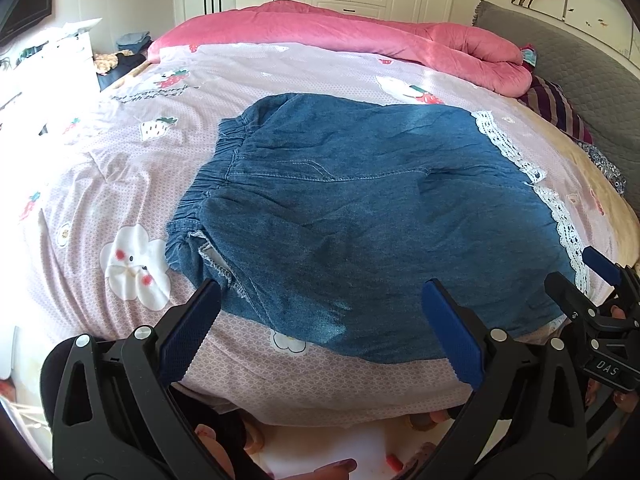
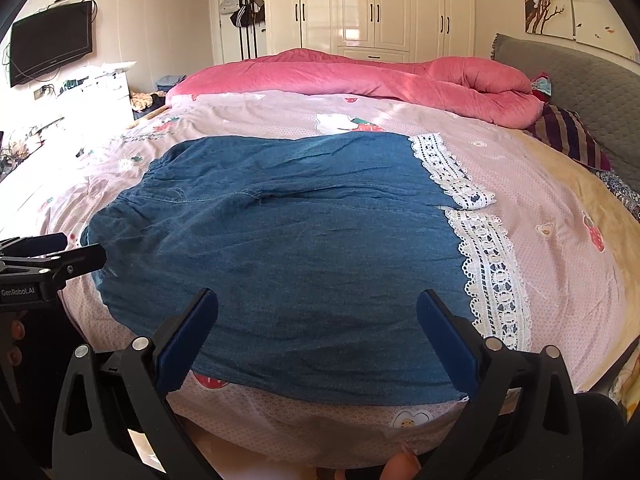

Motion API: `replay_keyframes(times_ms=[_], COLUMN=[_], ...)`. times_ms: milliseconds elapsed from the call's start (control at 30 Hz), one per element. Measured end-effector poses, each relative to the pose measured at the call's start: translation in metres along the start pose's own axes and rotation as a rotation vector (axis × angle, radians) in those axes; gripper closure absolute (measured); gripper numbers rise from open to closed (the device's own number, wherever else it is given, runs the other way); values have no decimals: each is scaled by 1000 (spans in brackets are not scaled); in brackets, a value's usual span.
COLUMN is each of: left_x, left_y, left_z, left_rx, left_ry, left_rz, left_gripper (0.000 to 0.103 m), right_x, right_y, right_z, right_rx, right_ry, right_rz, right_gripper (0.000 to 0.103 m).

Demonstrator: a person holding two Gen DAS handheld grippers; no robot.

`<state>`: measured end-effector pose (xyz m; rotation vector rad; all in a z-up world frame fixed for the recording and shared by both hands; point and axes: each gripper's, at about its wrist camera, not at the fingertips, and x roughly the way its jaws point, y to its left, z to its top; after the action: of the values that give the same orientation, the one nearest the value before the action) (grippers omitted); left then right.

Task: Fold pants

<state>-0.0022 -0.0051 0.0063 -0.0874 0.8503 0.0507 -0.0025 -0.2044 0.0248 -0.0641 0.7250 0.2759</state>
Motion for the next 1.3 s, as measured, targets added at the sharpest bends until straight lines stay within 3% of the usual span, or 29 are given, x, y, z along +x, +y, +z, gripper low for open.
replay_keyframes(times_ms=[933,1300], left_x=[1,17], left_y=[-1,7], left_z=[3,22], left_rx=[9,14], left_ry=[-6,-5], left_rz=[-17,-23], left_gripper=[9,9], right_x=[2,17], right_y=[2,9], right_z=[0,24], right_rx=[-5,-57], right_ry=[15,32], right_rz=[1,30], right_gripper=[4,4])
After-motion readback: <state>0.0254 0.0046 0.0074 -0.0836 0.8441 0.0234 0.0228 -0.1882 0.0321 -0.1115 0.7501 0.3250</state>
